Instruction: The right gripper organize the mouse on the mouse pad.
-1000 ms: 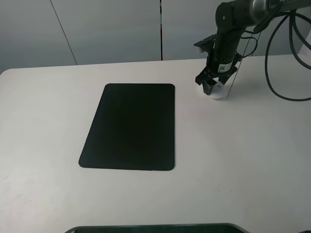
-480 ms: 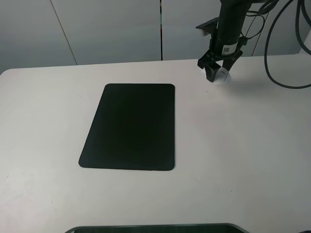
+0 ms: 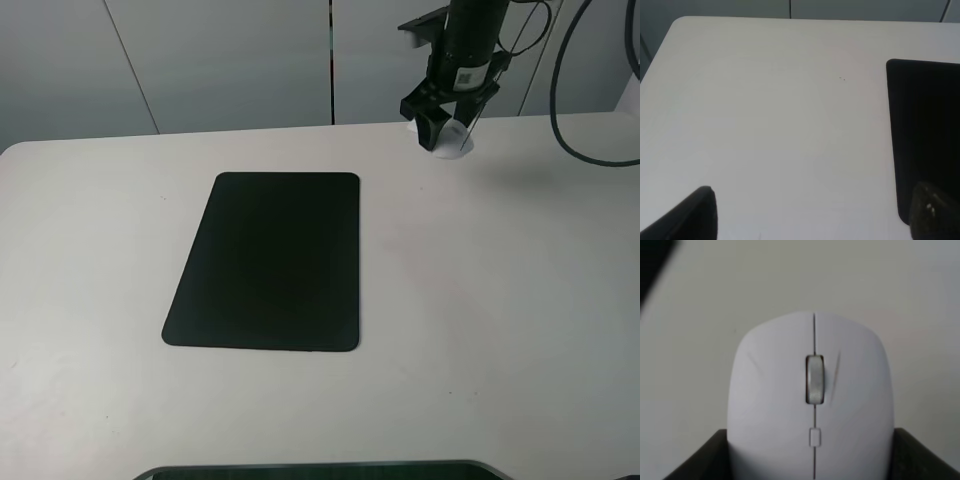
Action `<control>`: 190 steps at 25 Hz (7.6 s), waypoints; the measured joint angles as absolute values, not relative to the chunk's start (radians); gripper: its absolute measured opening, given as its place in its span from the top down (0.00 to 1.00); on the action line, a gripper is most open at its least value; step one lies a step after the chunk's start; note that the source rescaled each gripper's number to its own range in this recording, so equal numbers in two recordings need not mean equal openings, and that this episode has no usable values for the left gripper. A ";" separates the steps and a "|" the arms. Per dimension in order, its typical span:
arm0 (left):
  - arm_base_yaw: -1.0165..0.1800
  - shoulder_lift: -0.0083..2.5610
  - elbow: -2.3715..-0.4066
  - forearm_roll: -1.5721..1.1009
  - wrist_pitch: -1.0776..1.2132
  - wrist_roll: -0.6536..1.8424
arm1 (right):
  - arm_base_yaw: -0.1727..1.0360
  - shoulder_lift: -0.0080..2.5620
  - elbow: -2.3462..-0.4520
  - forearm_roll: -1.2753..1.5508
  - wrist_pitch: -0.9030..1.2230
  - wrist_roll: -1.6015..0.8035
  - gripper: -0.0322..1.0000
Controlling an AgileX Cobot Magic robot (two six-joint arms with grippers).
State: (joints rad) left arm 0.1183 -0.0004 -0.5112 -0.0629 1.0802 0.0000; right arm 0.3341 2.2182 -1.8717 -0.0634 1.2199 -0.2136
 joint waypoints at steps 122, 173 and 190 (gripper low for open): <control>0.118 0.000 -0.511 -0.063 1.080 0.000 | 0.780 2.360 -1.889 -0.063 1.021 0.339 0.01; 0.118 0.000 -0.511 -0.063 1.080 0.000 | 0.266 0.867 -1.077 -0.148 1.191 0.014 0.01; 0.118 0.000 -0.511 -0.063 1.080 0.000 | 0.259 0.425 -0.820 -0.173 1.210 0.138 0.01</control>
